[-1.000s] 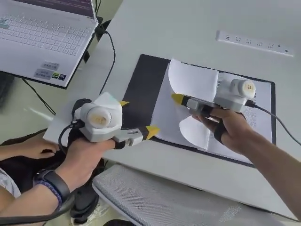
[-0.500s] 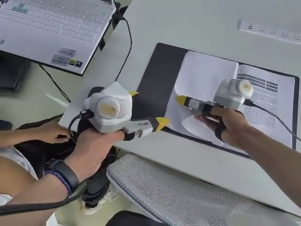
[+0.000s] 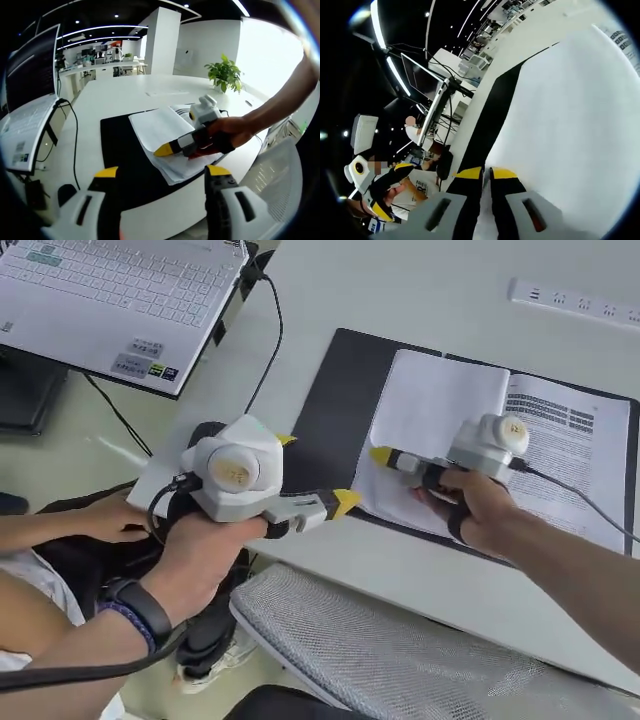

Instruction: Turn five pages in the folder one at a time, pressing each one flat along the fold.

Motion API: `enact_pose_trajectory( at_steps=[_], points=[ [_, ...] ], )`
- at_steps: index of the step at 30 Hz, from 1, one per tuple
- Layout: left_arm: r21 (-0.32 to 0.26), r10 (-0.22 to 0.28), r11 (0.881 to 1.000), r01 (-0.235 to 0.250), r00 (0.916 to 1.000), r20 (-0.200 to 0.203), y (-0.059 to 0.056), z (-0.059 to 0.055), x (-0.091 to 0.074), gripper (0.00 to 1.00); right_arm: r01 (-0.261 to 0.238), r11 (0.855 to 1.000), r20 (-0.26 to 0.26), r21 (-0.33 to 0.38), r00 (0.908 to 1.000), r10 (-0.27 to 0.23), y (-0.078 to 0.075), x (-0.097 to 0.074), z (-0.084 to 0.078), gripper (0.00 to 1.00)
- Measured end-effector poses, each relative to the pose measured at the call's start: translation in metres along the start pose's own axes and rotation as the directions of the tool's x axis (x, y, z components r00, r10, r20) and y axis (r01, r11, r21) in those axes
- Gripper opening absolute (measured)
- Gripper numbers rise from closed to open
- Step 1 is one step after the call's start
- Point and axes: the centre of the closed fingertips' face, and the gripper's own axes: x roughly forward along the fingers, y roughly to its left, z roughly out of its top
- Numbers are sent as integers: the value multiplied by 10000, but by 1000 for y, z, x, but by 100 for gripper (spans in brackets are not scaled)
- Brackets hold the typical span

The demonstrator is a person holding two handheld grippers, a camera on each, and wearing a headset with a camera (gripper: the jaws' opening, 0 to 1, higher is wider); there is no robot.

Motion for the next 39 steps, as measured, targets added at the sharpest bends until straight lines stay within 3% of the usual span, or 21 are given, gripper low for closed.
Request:
enact_pose_trajectory(
  at_steps=[6, 10, 16, 20, 26, 34, 37, 39],
  points=[
    [49, -101, 9999, 100, 9999, 16, -4, 1, 2, 65, -257, 9988, 128, -414, 9996, 262, 1, -1, 7, 14],
    [195, -268, 9994, 269, 9996, -45, -7, 1, 8, 64, -413, 9954, 406, -863, 9982, 449, 17, -18, 11, 17],
    [241, -330, 9992, 328, 9994, 71, -7, 12, 18, 60, -223, 9876, 913, -1556, 9951, 369, 15, -49, 29, 20],
    [191, -523, 9985, 521, 9986, 90, -9, 14, 29, 55, -84, 9852, 1165, -1710, 9928, 287, 12, -71, 39, 20],
    [277, -754, 9967, 760, 9969, -223, -12, 6, 55, 52, 176, 9780, 1577, -2076, 9874, 157, 17, -110, 49, 21],
    [671, -1128, 9910, 1162, 9922, -528, -27, 2, 81, 43, 750, 9695, 2265, -2333, 9738, -208, 20, -162, 62, 22],
    [683, -1284, 9887, 1333, 9891, -717, -31, -5, 90, 37, 898, 9654, 2402, -2448, 9703, -293, 22, -176, 63, 22],
    [701, -1279, 9886, 1335, 9886, -788, -26, -14, 101, 34, 991, 9633, 2523, -2495, 9670, -342, 23, -184, 63, 23]
  ],
)
